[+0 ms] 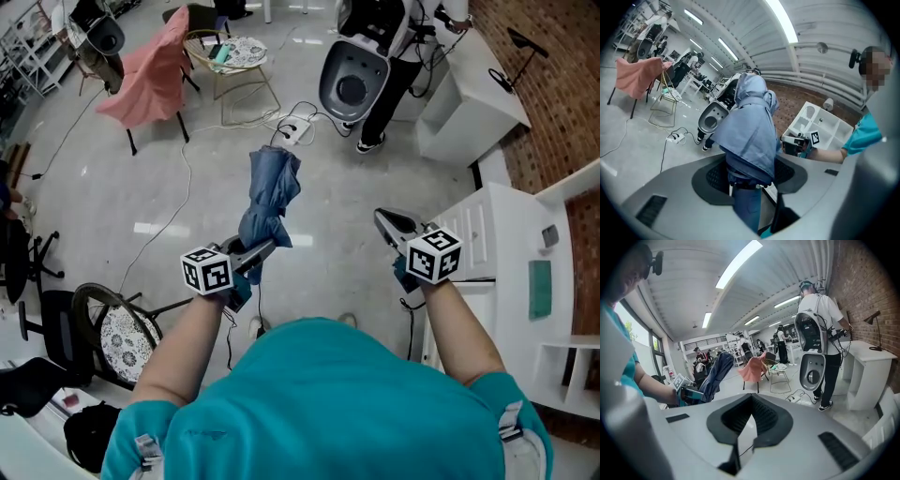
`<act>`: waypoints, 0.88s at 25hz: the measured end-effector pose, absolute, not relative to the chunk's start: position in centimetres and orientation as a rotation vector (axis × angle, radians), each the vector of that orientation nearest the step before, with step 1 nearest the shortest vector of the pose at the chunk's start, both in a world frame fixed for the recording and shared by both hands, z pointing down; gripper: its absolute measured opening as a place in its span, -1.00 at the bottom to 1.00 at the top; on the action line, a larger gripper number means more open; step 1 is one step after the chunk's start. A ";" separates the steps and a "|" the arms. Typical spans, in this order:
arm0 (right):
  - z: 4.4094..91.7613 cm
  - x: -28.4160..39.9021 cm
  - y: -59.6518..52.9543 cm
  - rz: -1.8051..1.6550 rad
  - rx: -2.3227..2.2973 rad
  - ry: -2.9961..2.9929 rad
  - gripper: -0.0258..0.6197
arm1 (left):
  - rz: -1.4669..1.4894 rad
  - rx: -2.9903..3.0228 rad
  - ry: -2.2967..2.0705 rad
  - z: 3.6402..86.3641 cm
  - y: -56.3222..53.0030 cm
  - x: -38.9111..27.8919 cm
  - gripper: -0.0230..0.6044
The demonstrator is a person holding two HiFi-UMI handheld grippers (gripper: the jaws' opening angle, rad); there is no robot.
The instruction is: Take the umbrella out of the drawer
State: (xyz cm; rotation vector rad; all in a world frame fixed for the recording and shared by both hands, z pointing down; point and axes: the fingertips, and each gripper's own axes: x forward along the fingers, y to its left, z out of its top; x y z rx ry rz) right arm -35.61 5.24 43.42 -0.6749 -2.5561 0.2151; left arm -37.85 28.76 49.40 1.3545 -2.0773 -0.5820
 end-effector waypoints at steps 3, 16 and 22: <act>42.8 -35.7 4.8 0.235 -0.662 -2.570 -0.85 | -0.632 1.373 -2.068 48.5 28.4 -38.1 -0.20; 42.2 -35.1 4.2 0.252 -0.645 -2.600 -0.86 | -0.616 1.419 -2.068 47.5 27.2 -38.3 -0.20; 42.1 -35.4 4.5 0.248 -0.645 -2.598 -0.86 | -0.624 1.408 -2.056 47.9 27.5 -38.2 -0.20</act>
